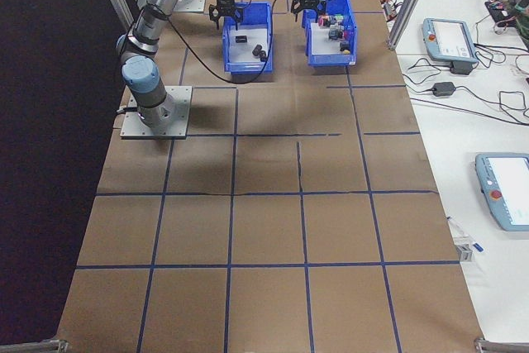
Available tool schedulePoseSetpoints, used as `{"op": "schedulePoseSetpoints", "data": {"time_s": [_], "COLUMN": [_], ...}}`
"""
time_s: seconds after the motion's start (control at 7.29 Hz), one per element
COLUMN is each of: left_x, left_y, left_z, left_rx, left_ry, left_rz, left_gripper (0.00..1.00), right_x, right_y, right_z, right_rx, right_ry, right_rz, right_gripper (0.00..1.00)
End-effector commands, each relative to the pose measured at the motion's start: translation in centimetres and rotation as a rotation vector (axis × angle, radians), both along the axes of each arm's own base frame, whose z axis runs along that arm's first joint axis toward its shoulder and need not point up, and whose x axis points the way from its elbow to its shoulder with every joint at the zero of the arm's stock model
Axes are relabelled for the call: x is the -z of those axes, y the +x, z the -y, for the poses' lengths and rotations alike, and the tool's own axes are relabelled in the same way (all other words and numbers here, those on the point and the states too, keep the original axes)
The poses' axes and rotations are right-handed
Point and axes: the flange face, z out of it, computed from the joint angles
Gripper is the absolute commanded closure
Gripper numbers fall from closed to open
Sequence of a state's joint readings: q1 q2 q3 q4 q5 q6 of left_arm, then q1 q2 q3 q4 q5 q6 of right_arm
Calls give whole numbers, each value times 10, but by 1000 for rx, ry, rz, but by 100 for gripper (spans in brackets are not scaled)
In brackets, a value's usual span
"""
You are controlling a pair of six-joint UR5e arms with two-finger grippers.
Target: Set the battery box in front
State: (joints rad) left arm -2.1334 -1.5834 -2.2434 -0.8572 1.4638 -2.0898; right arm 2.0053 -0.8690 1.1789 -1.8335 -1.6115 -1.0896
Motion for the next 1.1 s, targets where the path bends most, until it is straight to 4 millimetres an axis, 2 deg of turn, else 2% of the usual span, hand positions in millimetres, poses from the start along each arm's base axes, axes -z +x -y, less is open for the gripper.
{"op": "schedulePoseSetpoints", "data": {"time_s": [0.0, 0.14, 0.27, 0.55, 0.69, 0.82, 0.96], "left_x": [12, 9, -1, -40, -54, -59, -61], "left_y": [-3, -4, -3, 2, 13, 29, 39], "left_z": [0, 2, 2, 5, 7, 15, 23], "left_rx": [1, -2, -5, -1, 27, 53, 32], "left_ry": [37, 26, 3, -34, -33, -58, -59], "left_rz": [1, -6, -6, -14, 37, 71, 71], "left_gripper": [92, 100, 100, 100, 100, 100, 100], "right_x": [-3, -7, -12, -37, -50, -59, -63], "right_y": [-2, -3, -2, -8, -15, -34, -67], "right_z": [4, 5, 4, 10, 12, 18, 32], "right_rx": [-2, -5, -8, -1, 11, 36, 62], "right_ry": [-7, -11, -16, -52, -61, -64, -52], "right_rz": [5, 8, 11, 27, 23, 20, 1], "right_gripper": [65, 79, 89, 93, 93, 93, 93]}}
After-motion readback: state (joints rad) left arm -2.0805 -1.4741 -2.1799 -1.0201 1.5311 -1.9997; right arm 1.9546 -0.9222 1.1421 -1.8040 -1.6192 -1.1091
